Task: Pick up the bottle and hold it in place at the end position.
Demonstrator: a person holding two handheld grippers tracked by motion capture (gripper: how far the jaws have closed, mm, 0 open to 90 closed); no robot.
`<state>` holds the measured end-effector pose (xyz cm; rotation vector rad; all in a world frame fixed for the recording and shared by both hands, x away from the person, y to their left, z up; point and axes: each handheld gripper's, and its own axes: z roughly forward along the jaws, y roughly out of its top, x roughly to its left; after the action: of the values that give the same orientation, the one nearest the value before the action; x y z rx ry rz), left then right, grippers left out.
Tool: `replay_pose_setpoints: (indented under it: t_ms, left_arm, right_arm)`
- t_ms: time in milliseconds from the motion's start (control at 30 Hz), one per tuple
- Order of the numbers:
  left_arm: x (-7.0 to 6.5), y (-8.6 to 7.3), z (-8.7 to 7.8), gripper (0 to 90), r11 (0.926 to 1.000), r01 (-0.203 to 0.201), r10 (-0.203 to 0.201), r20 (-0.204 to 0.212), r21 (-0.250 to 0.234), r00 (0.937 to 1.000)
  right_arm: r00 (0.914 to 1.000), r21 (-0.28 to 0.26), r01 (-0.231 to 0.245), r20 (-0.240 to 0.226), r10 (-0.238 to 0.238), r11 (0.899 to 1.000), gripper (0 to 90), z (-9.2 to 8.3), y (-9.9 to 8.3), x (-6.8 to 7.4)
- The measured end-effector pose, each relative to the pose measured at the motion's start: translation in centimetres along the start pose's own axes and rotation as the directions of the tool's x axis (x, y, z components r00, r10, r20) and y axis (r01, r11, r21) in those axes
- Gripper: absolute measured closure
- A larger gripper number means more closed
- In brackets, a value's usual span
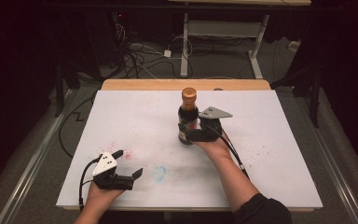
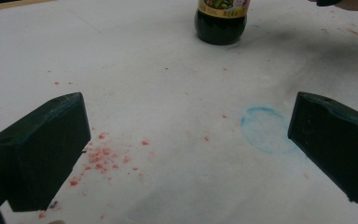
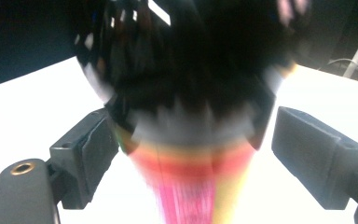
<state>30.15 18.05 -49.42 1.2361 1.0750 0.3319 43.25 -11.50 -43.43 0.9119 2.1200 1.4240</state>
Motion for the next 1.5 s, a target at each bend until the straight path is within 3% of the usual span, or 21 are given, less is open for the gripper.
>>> replay_pose_setpoints:
  t_ms: [267, 533, 967, 1233, 1500]
  left_arm:
    - [0.0, 0.1, 0.1, 0.0, 1.0000, 0.007, -0.007, -0.005, 0.001, 1.0000]
    - [-0.1, 0.1, 0.5, 0.0, 0.9991, 0.013, -0.013, -0.004, 0.039, 0.9999]
    - [-1.1, 2.1, 2.8, 0.0, 0.9986, 0.049, -0.050, 0.041, 0.018, 0.9979]
    - [-2.2, 3.0, 5.3, 0.0, 0.9986, 0.036, -0.039, 0.063, 0.037, 0.9973]
    - [-2.5, 3.4, 8.0, 0.0, 0.9979, 0.044, -0.048, 0.069, 0.047, 0.9965]
  right_arm:
    - [0.9999, -0.020, -0.010, 0.006, 0.010, 1.000, 17.7, -3.9, -2.2, -0.9]
    - [0.9998, -0.032, -0.010, 0.014, 0.010, 0.999, 27.9, -6.0, -3.6, -1.7]
    - [1.0000, -0.042, 0.000, 0.005, 0.000, 0.999, 42.3, -7.0, -3.2, -1.6]
    - [0.9989, -0.073, 0.046, 0.000, -0.046, 0.996, 66.4, -7.7, -2.0, -1.3]
    - [0.9997, -0.082, 0.025, 0.004, -0.025, 0.996, 81.8, -7.7, -1.5, -1.8]
